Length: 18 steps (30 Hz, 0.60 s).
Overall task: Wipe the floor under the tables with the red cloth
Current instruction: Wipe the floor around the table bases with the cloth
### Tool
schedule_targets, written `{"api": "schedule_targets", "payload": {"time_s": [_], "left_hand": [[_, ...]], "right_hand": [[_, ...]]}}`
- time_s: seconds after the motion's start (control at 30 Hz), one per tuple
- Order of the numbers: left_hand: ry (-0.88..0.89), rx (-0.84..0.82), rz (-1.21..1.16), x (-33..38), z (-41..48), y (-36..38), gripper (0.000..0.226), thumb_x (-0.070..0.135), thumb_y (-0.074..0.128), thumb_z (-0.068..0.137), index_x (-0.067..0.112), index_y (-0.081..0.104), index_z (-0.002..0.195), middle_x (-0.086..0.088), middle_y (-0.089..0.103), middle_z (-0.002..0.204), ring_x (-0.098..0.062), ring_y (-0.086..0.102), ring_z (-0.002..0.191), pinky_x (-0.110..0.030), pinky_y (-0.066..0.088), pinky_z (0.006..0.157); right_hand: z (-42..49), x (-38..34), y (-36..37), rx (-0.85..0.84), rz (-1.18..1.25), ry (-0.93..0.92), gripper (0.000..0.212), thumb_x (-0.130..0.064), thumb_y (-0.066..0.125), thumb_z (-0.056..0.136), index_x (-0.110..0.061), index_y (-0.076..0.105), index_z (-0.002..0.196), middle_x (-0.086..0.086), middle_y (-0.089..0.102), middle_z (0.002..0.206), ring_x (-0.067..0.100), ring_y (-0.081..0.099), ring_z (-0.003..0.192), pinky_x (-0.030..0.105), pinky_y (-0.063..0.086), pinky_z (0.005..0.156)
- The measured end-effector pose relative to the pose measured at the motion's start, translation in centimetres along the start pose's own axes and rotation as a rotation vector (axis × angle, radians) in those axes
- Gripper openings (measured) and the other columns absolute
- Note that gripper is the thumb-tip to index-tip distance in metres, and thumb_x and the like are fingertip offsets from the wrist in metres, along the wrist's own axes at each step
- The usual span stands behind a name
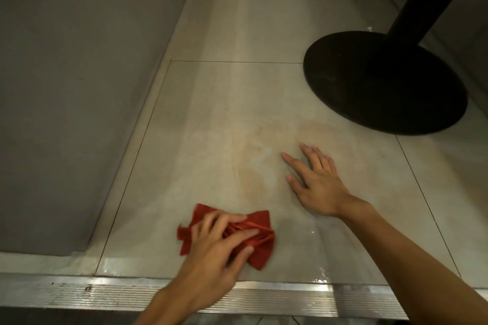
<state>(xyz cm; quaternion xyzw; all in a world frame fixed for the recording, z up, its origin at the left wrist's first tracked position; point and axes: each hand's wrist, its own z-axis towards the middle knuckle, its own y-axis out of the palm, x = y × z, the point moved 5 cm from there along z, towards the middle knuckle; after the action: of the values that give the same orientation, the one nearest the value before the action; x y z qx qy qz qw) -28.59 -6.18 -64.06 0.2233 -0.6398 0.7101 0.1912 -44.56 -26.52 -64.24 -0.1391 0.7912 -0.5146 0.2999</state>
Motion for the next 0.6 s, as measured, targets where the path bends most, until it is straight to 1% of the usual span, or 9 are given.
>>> {"api": "schedule_targets", "payload": {"time_s": [0.07,0.17,0.33,0.43,0.5,0.53,0.6], "left_hand": [[0.039,-0.034,0.021,1.6,0.8,1.2,0.032,0.052,0.048,0.093,0.046,0.056,0.124,0.022,0.045,0.130,-0.009,0.035,0.124,-0.033,0.027,0.097],[0.101,-0.109,0.010,2.2,1.1,1.9,0.032,0.053,0.045,0.096,0.047,0.054,0.126,0.023,0.040,0.135,-0.008,0.029,0.129,-0.031,0.025,0.103],[0.209,-0.219,-0.009,0.4,-1.2,0.1,0.029,0.054,0.051,0.095,0.048,0.058,0.123,0.027,0.039,0.136,-0.009,0.032,0.133,-0.035,0.027,0.108],[0.200,-0.220,-0.002,-1.6,-2.1,-1.5,0.029,0.054,0.053,0.094,0.050,0.059,0.122,0.029,0.039,0.137,-0.012,0.034,0.134,-0.034,0.025,0.109],[0.173,-0.202,0.004,-2.9,-1.9,-2.5,0.030,0.056,0.052,0.094,0.051,0.059,0.122,0.030,0.038,0.137,-0.011,0.032,0.134,-0.033,0.026,0.107],[0.150,-0.184,0.006,-3.5,-1.6,-2.9,0.030,0.057,0.051,0.093,0.052,0.059,0.122,0.030,0.038,0.137,-0.010,0.032,0.133,-0.033,0.026,0.107],[0.092,-0.116,0.011,-4.6,-0.4,-3.4,0.033,0.058,0.050,0.091,0.051,0.059,0.122,0.029,0.039,0.136,-0.010,0.032,0.131,-0.038,0.025,0.109]], "right_hand": [[0.0,0.1,0.0,-0.012,0.002,0.003,0.054,-0.053,0.026,0.100,-0.050,0.005,0.150,-0.003,-0.016,0.162,0.018,-0.024,0.146,0.043,-0.012,0.119],[0.0,0.3,-0.1,-0.022,-0.005,0.003,0.055,-0.055,0.026,0.100,-0.050,0.005,0.150,-0.003,-0.016,0.162,0.018,-0.023,0.146,0.043,-0.011,0.119],[0.0,0.4,0.0,-0.013,-0.008,-0.012,0.055,-0.056,0.025,0.099,-0.049,0.005,0.151,-0.004,-0.016,0.162,0.019,-0.023,0.147,0.046,-0.010,0.120],[0.0,0.5,0.1,-0.007,-0.004,-0.021,0.058,-0.060,0.022,0.097,-0.049,0.004,0.151,-0.004,-0.016,0.162,0.019,-0.022,0.147,0.046,-0.009,0.120],[0.0,0.4,0.1,-0.010,0.003,-0.022,0.061,-0.062,0.018,0.093,-0.048,0.005,0.151,-0.004,-0.016,0.162,0.019,-0.022,0.147,0.046,-0.009,0.120],[0.0,0.3,0.0,-0.010,0.006,-0.019,0.063,-0.063,0.017,0.091,-0.048,0.005,0.151,-0.004,-0.015,0.162,0.019,-0.022,0.147,0.046,-0.009,0.120],[-0.1,0.3,-0.1,-0.007,0.005,-0.013,0.063,-0.063,0.017,0.090,-0.048,0.006,0.151,-0.004,-0.015,0.162,0.019,-0.022,0.147,0.045,-0.009,0.120]]}}
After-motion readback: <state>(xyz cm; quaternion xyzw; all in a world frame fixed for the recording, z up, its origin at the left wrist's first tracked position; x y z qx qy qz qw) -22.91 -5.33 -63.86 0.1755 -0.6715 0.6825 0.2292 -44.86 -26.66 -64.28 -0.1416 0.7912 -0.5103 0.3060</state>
